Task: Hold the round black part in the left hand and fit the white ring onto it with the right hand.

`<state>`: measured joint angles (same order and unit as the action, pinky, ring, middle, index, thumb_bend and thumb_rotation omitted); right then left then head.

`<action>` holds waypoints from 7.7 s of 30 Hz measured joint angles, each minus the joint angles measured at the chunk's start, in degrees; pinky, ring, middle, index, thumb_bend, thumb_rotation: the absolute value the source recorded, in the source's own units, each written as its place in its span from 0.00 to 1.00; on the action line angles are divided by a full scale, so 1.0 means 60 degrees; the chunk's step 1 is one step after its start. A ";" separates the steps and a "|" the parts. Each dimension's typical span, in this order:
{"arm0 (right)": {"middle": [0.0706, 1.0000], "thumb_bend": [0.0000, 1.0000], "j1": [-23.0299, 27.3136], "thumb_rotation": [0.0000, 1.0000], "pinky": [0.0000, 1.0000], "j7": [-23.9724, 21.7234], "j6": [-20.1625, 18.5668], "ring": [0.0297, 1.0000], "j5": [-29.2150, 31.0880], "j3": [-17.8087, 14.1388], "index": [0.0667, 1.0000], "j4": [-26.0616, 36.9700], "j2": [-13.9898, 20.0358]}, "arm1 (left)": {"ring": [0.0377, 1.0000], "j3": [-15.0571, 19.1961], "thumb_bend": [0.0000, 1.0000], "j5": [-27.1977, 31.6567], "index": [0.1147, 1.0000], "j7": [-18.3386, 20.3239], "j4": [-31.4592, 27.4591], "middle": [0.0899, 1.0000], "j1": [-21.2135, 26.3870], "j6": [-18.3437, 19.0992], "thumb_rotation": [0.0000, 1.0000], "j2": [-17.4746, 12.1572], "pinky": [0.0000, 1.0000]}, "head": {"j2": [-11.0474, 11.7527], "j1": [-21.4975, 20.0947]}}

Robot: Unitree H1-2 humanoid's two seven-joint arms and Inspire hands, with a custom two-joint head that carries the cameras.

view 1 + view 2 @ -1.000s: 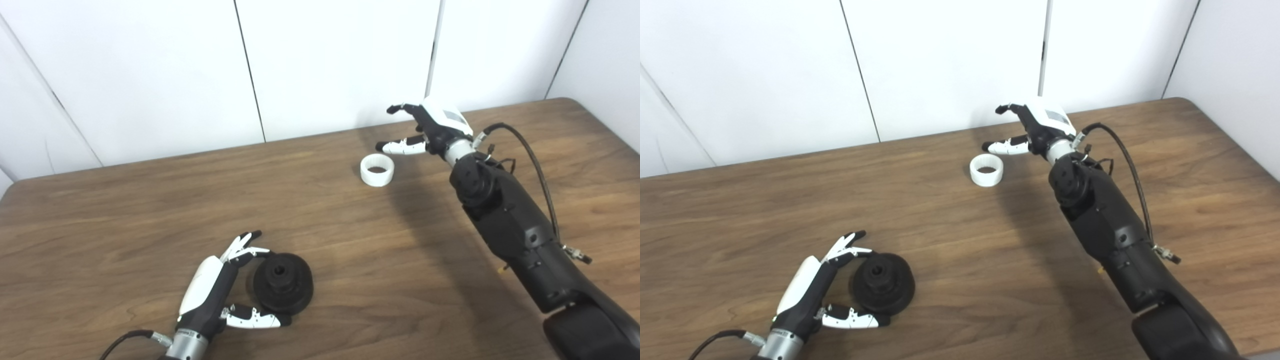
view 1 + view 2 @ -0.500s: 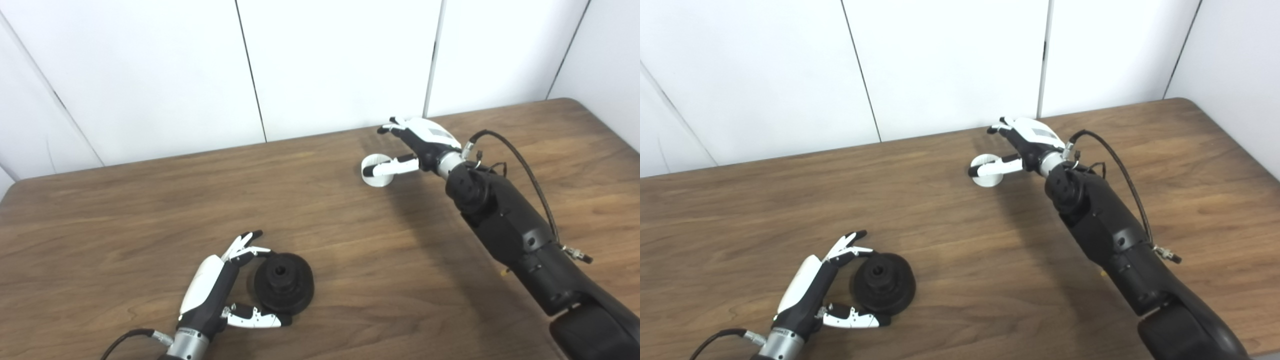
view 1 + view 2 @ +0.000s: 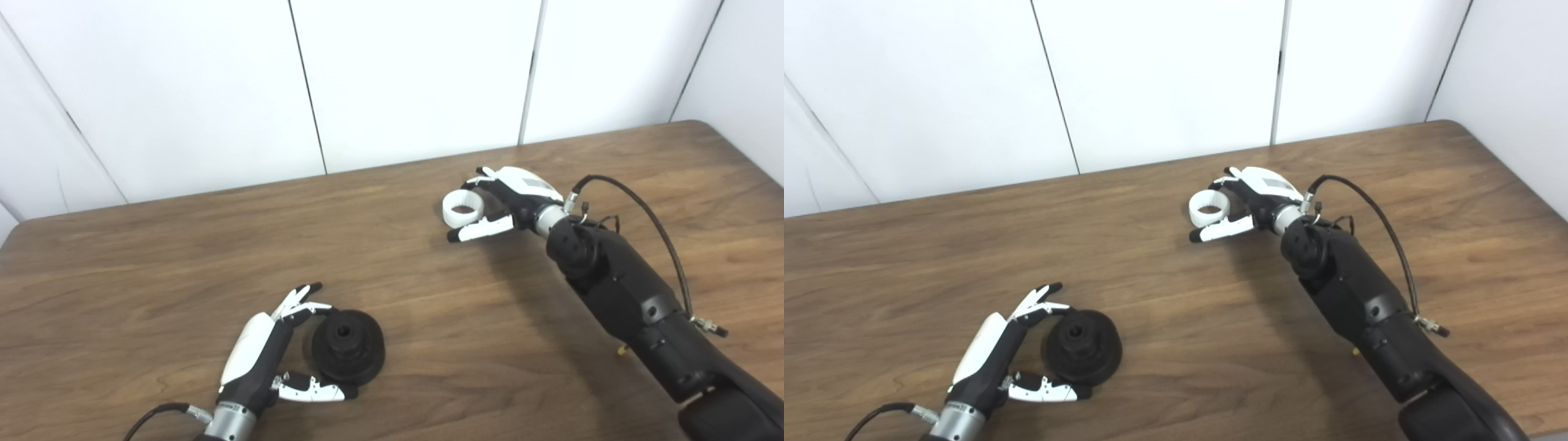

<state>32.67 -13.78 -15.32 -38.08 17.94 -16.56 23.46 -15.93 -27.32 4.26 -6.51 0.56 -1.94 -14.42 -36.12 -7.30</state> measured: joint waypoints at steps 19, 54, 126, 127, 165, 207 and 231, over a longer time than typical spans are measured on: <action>0.97 0.88 -0.0032 0.44 0.94 0.1194 0.0267 0.98 -0.0128 -0.0055 0.74 -0.0868 -0.0365 | 0.98 0.0042 0.88 -0.0135 0.55 -0.0009 -0.0026 0.95 -0.0054 -0.0071 0.20 0.0001 0.94 | -0.0029 0.0132; 0.87 0.52 -0.0288 0.16 0.91 0.4073 0.1300 0.90 0.0680 -0.0811 0.46 -0.1756 -0.1200 | 0.98 0.0085 0.88 -0.0203 0.55 0.0097 -0.0322 0.95 -0.0193 0.0262 0.17 0.0054 0.93 | -0.0249 0.0249; 0.79 0.52 -0.2716 0.14 0.79 0.4489 0.1219 0.84 0.2292 -0.2083 0.44 0.2855 -0.2812 | 0.99 0.0021 0.88 -0.0265 0.55 0.0076 -0.0153 0.95 -0.0105 0.0178 0.20 0.0099 0.97 | -0.0498 0.0615; 0.78 0.52 -0.2766 0.14 0.81 0.4350 0.1143 0.85 0.2292 -0.2075 0.44 0.3087 -0.2809 | 0.99 0.0008 0.88 -0.0265 0.55 0.0077 -0.0140 0.95 -0.0088 0.0179 0.20 0.0106 0.98 | -0.0527 0.0760; 0.77 0.52 -0.4920 0.14 0.78 0.0828 -0.0067 0.82 0.2850 -0.0992 0.44 0.7126 -0.2734 | 0.98 -0.0226 0.90 -0.0916 0.56 0.0052 0.0063 0.96 0.0290 0.0605 0.24 0.0660 0.95 | -0.0908 0.2519; 0.78 0.52 -0.4588 0.14 0.78 0.0925 0.0436 0.83 0.2338 -0.0195 0.44 0.5349 -0.3026 | 0.98 -0.0379 0.89 -0.1086 0.56 0.0025 0.0094 0.96 0.0304 0.0787 0.25 0.0856 0.96 | -0.0952 0.2842; 0.78 0.52 -0.4551 0.14 0.76 0.0925 0.0468 0.82 0.2219 -0.0170 0.44 0.4983 -0.3050 | 0.98 -0.0422 0.89 -0.1080 0.56 0.0072 -0.0013 0.96 0.0294 0.0903 0.25 0.0818 0.97 | -0.1055 0.2783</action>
<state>5.36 -8.22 -12.51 -24.76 16.92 13.34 5.16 -18.46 -33.80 4.69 -6.59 2.32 3.48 -9.51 -42.45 9.40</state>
